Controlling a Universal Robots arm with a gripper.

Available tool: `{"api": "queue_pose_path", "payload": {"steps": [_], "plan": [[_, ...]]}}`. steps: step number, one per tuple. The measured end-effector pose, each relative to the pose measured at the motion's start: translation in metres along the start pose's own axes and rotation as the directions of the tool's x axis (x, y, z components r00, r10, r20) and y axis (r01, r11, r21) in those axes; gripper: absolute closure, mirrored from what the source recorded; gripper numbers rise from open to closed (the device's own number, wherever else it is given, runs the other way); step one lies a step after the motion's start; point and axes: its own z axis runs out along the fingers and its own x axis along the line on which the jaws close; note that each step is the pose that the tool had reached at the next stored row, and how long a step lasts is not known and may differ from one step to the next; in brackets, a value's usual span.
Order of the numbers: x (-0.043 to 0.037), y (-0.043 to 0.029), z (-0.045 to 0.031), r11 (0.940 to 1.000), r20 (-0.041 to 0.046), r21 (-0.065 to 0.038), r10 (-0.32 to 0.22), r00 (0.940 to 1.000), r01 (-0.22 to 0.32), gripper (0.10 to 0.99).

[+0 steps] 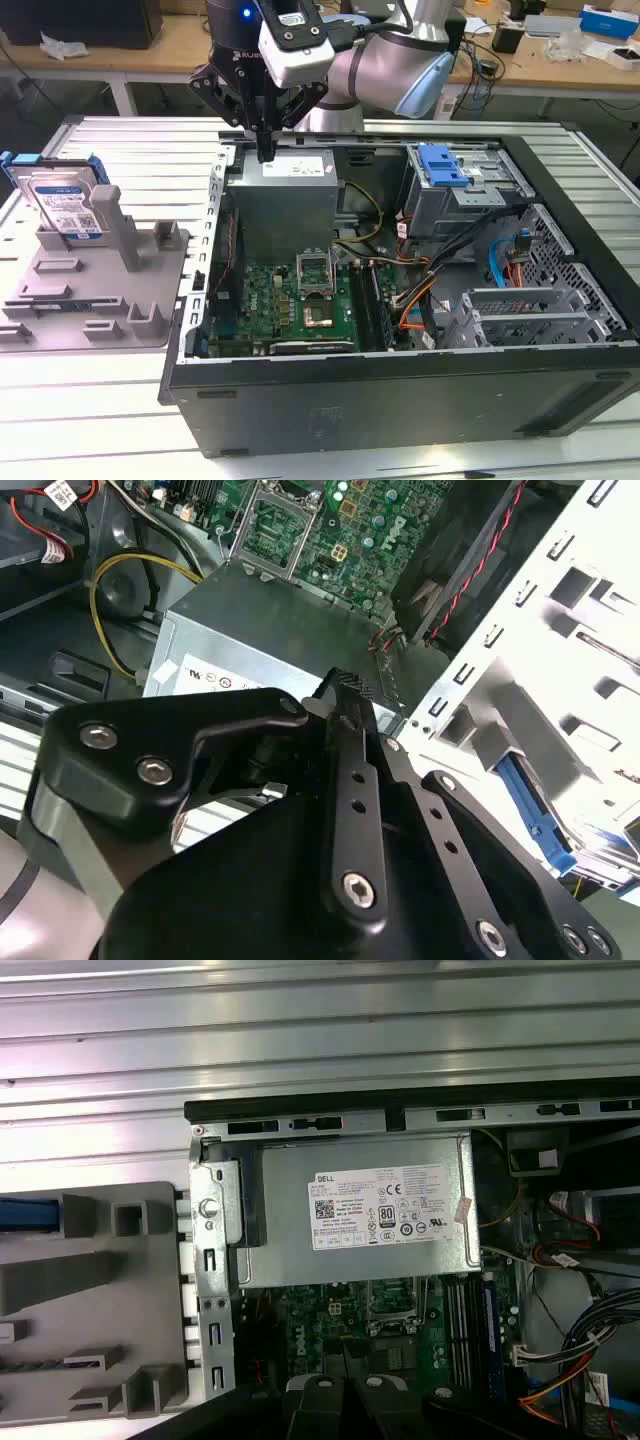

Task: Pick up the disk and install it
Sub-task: 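Reach for the disk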

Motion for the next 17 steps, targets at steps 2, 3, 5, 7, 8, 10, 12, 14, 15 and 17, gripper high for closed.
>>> {"api": "queue_pose_path", "payload": {"steps": [2, 3, 5, 7, 8, 10, 12, 14, 15, 17], "plan": [[0.0000, 0.0000, 0.0000, 1.0000, 0.0000, 0.000, 0.000, 1.0000, 0.000, 0.980], [0.0000, 0.0000, 0.0000, 1.0000, 0.0000, 0.000, 0.000, 1.0000, 0.000, 0.980], [0.0000, 0.0000, 0.0000, 1.0000, 0.0000, 0.000, 0.000, 1.0000, 0.000, 0.980], [0.0000, 0.0000, 0.0000, 1.0000, 0.0000, 0.000, 0.000, 1.0000, 0.000, 0.980], [0.0000, 0.0000, 0.0000, 1.0000, -0.0001, 0.000, 0.000, 1.0000, 0.000, 0.980], [0.0020, 0.0000, 0.0000, 1.0000, -0.0001, 0.000, 0.000, 1.0000, 0.000, 0.980], [0.0126, 0.0007, 0.0000, 1.0000, -0.0005, 0.000, 0.000, 1.0000, 0.000, 0.980], [0.0313, 0.0014, -0.0001, 1.0000, -0.0007, 0.000, 0.000, 1.0000, 0.000, 0.980], [0.0418, 0.0020, 0.0000, 1.0000, -0.0008, 0.000, 0.000, 1.0000, 0.000, 0.980], [0.0517, 0.0030, 0.0002, 1.0000, -0.0011, 0.000, 0.000, 1.0000, 0.000, 0.980]]}}
